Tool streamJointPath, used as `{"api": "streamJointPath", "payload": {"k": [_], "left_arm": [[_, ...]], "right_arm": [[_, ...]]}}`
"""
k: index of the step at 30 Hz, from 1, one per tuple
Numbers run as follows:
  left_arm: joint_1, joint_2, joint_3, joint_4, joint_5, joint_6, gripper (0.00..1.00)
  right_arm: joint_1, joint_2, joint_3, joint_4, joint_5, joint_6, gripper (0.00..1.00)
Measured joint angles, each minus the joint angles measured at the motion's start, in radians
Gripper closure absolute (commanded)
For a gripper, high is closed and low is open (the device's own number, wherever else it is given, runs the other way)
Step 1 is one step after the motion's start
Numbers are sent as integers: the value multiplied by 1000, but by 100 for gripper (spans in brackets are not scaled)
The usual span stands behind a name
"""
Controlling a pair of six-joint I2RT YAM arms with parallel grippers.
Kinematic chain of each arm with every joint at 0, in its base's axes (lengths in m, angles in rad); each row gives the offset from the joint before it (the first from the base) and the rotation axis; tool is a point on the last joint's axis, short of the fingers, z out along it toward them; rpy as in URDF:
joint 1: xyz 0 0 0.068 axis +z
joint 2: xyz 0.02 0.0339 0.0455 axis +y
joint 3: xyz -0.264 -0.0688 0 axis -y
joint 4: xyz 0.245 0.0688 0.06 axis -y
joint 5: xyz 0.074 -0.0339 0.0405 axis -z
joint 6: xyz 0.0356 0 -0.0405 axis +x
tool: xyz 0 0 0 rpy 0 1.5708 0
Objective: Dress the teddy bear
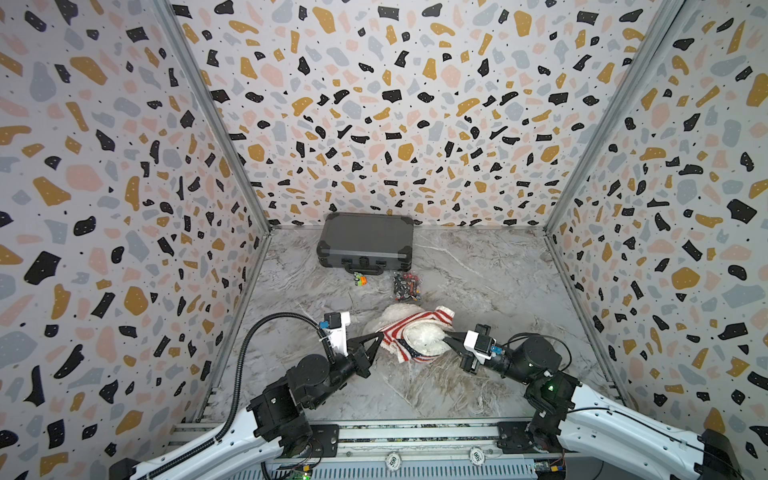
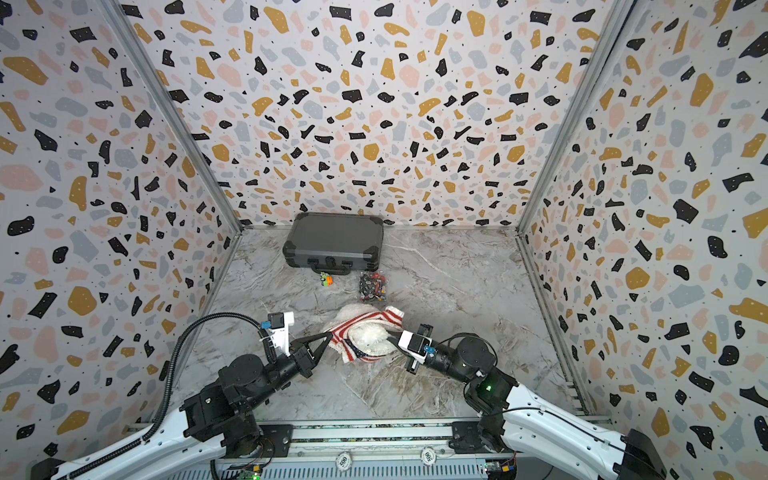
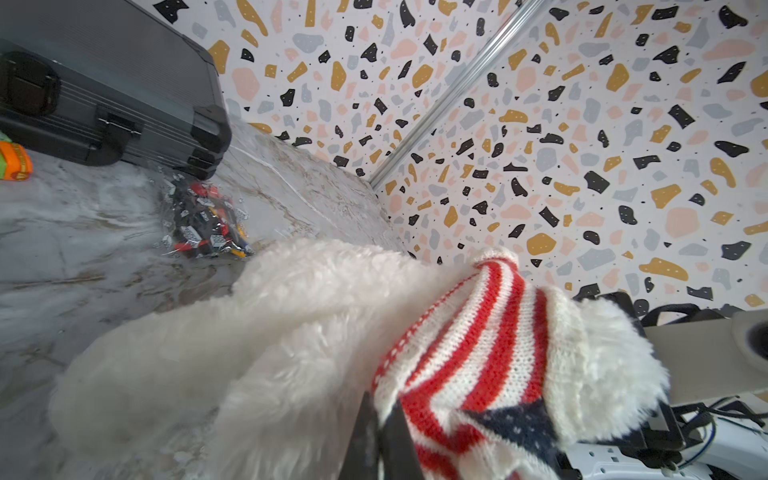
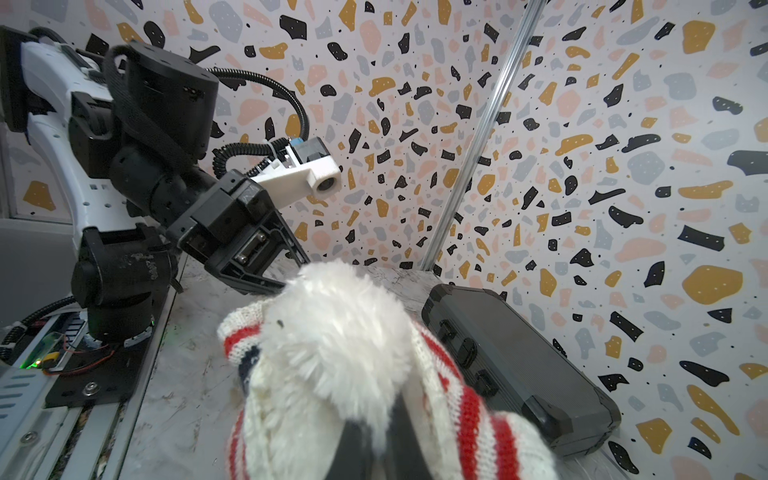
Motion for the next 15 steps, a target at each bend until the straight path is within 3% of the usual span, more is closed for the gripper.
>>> {"api": "streamJointPath", "payload": {"k": [7, 15], "left_arm": [[7, 42, 31, -67, -11, -12, 100], [7, 101, 95, -130, -40, 37, 100]], "right_arm": [[0, -97, -64, 22, -52, 6, 100], [0, -108, -64, 25, -60, 36, 100]]}}
